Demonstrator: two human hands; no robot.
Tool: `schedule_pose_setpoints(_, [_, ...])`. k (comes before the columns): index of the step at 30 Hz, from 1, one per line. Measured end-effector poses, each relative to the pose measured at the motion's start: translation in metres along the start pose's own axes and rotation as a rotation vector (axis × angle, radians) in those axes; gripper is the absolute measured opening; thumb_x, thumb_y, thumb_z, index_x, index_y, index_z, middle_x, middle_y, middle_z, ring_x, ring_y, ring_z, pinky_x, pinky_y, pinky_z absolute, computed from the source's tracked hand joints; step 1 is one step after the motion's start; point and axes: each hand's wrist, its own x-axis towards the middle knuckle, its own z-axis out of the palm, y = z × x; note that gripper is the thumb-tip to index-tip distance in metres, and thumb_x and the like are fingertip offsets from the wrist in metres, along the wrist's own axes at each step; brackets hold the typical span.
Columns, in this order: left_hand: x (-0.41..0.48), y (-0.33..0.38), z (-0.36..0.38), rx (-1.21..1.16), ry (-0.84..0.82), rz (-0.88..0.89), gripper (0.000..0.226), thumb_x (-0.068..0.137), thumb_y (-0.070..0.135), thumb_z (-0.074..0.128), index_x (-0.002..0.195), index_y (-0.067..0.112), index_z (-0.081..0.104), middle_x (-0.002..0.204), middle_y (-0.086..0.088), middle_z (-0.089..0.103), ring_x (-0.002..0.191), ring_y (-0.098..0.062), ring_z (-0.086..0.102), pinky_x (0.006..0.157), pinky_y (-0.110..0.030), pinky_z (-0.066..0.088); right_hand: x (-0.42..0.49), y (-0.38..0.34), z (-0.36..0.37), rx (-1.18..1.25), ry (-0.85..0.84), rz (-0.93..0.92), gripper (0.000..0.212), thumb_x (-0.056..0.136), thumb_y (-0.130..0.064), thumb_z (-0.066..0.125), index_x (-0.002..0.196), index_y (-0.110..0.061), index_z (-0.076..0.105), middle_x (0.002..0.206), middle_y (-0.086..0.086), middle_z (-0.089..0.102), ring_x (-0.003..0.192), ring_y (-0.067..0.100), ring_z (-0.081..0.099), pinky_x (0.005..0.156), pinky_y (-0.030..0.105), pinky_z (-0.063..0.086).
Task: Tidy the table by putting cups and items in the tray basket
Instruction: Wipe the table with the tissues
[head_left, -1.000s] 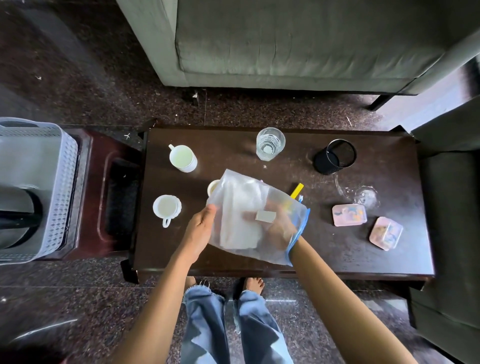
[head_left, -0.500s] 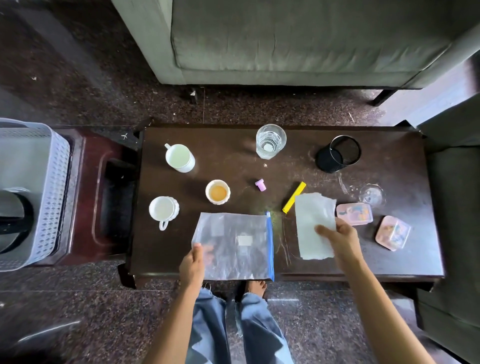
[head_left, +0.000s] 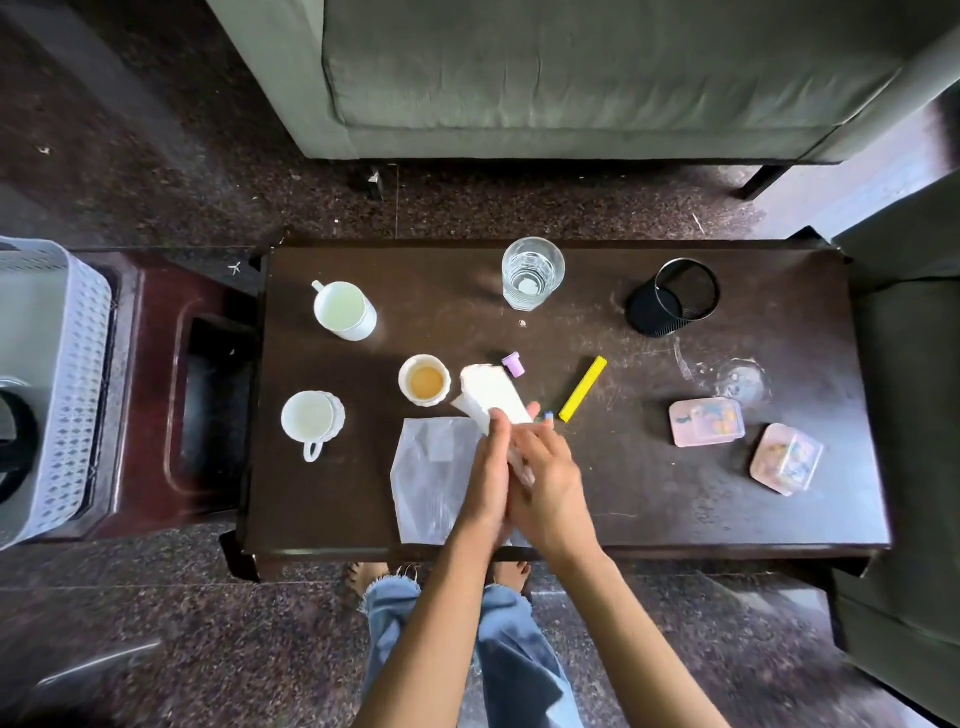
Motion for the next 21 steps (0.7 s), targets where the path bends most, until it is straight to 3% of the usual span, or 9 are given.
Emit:
schedule_pose_setpoints(3, [0.000,0.010,-0.011,-0.165,-0.077,-0.042,0.068,0.088,0.065,0.030,0.128,0.017,0.056,0.122,-0.007,0.064,0.108,-0.017,0.064,0.089,-0.031,0.054,0.001,0.003,-0.009,0.202,-0.140,0.096,0.053,0.077,-0.029,0.061,0.129,-0.020,0.057,0.119,-0.001,0.054,0.105,0.002,0.054,0.092,0.017,0.045])
schedule_pose_setpoints(7, [-0.007,0.014,-0.015,-0.119,-0.195,-0.019,0.078,0.071,0.079,0.027,0.110,0.027,0.070,0.104,-0.004,0.072,0.098,-0.021,0.068,0.084,-0.038,0.056,0.007,0.007,-0.021,0.329,-0.103,0.193,0.058,0.080,-0.050,0.061,0.132,-0.024,0.056,0.119,-0.006,0.053,0.098,0.009,0.059,0.083,0.022,0.051])
schedule_pose_setpoints(10, [-0.010,0.017,-0.007,-0.079,-0.232,-0.008,0.080,0.062,0.082,0.038,0.114,0.028,0.065,0.103,-0.001,0.072,0.098,-0.018,0.068,0.079,-0.032,0.056,0.012,0.005,-0.021,0.292,-0.076,0.183,0.060,0.078,-0.044,0.074,0.132,-0.025,0.056,0.113,-0.003,0.052,0.091,0.006,0.058,0.074,0.014,0.050])
schedule_pose_setpoints(13, [-0.010,0.020,-0.004,-0.066,-0.228,-0.042,0.070,0.075,0.071,0.026,0.113,0.026,0.064,0.103,-0.003,0.072,0.098,-0.021,0.068,0.079,-0.033,0.057,0.016,0.002,-0.026,0.352,-0.027,0.243,0.062,0.073,-0.042,0.078,0.129,-0.026,0.058,0.105,-0.003,0.055,0.085,0.006,0.059,0.070,0.012,0.049])
schedule_pose_setpoints(17, [-0.010,0.025,-0.004,-0.010,-0.180,-0.081,0.074,0.088,0.067,0.020,0.128,0.016,0.055,0.121,-0.013,0.066,0.113,-0.027,0.063,0.092,-0.041,0.053,0.016,0.003,-0.029,0.470,0.027,0.323,0.032,0.085,-0.017,0.068,0.116,-0.027,0.066,0.094,-0.003,0.068,0.081,0.013,0.062,0.069,0.020,0.052])
schedule_pose_setpoints(21, [-0.008,0.031,-0.008,0.013,-0.122,-0.089,0.056,0.093,0.060,0.020,0.116,0.027,0.059,0.104,-0.001,0.074,0.093,-0.016,0.071,0.070,-0.032,0.059,0.018,0.003,-0.039,0.711,0.066,0.421,0.014,0.094,-0.004,0.055,0.090,-0.007,0.068,0.075,0.001,0.065,0.067,0.013,0.056,0.058,0.027,0.046])
